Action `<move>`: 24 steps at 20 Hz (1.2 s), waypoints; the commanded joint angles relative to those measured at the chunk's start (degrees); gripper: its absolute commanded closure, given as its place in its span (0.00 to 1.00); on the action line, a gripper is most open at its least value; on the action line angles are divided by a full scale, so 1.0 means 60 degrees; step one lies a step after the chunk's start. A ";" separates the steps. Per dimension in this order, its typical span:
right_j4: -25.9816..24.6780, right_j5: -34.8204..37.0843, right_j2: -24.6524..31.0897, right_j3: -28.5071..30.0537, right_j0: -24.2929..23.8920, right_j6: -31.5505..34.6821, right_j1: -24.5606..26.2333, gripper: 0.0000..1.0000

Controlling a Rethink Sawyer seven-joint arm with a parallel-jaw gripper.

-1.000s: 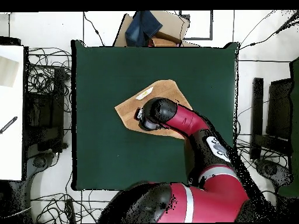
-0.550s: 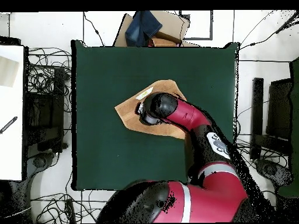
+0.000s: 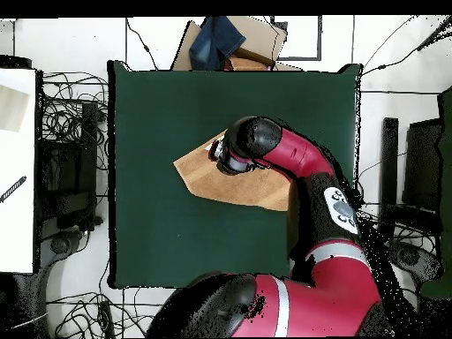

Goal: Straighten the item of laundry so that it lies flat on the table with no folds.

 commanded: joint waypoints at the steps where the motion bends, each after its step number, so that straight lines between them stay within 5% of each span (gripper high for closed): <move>1: -0.0314 0.0030 0.0101 -0.1045 -0.0186 0.0715 0.0481 0.00; 6: -0.0510 -0.0231 0.0121 -0.0992 -0.0269 0.0491 0.0431 0.00; 12: -0.0724 -0.2404 0.0804 0.0030 -0.0907 -0.0098 0.0413 0.00; 24: -0.0714 -0.1372 0.0636 -0.0760 -0.0739 0.0291 0.1053 0.00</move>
